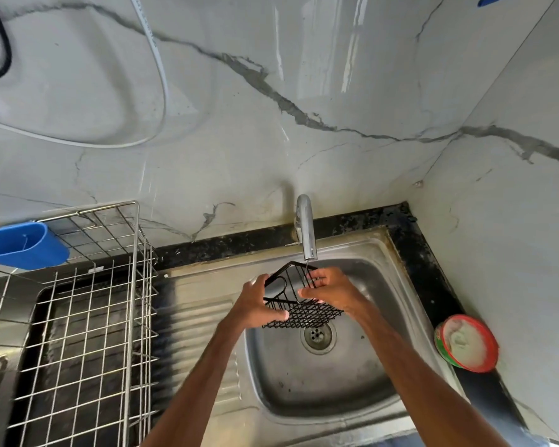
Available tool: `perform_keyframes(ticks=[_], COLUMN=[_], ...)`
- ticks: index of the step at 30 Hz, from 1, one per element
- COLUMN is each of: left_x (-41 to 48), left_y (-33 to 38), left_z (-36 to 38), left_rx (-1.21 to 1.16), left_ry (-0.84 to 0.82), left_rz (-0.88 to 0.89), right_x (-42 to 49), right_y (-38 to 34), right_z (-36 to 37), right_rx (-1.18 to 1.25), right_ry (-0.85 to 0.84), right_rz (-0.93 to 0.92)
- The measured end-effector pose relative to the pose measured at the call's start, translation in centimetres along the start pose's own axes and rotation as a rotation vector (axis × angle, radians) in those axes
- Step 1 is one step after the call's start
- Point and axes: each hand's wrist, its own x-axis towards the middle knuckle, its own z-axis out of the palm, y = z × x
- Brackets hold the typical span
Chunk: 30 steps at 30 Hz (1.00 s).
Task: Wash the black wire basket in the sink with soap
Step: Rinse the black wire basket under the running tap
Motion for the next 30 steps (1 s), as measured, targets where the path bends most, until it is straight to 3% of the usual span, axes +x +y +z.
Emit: perform_keyframes(ticks=[4,6,8,15,19,24,28,30], left_x=[-0.7,-0.6,-0.4,0.4,0.6,1.0,1.7,1.9], left_y=[1.5,2.3,2.6,3.9,4.0,4.6,4.5,4.2], left_z=[-0.6,0.1,0.9,2.2,2.2,2.0,2.4,2.6], left_rx=[-0.38,-0.424,-0.454,-0.626,-0.695,-0.672,-0.662,-0.757], left_ry=[-0.083,-0.054,0.019,0.019,0.085,0.071,0.093,0.087], left_rz=[-0.219,-0.291,-0.305,-0.405,-0.356,-0.357,-0.328,-0.347], right_x=[-0.3,-0.4,-0.6,-0.7,-0.7,-2.3,-3.3,-3.6], right_y=[0.5,0.1,-0.4,-1.3,-1.3,-1.9,-1.5,-0.8], right_z=[1.1,1.5,1.6,1.1,0.8,1.1,3.7,5.0], right_rx=[-0.049,-0.07,-0.078,-0.04,-0.023,-0.281,-0.331,-0.387], right_ry=[0.094,0.119,0.116,0.101,0.109,0.248,0.012,0.01], right_rz=[-0.03,-0.069,-0.093,-0.121,-0.096,-0.273,-0.38,-0.431])
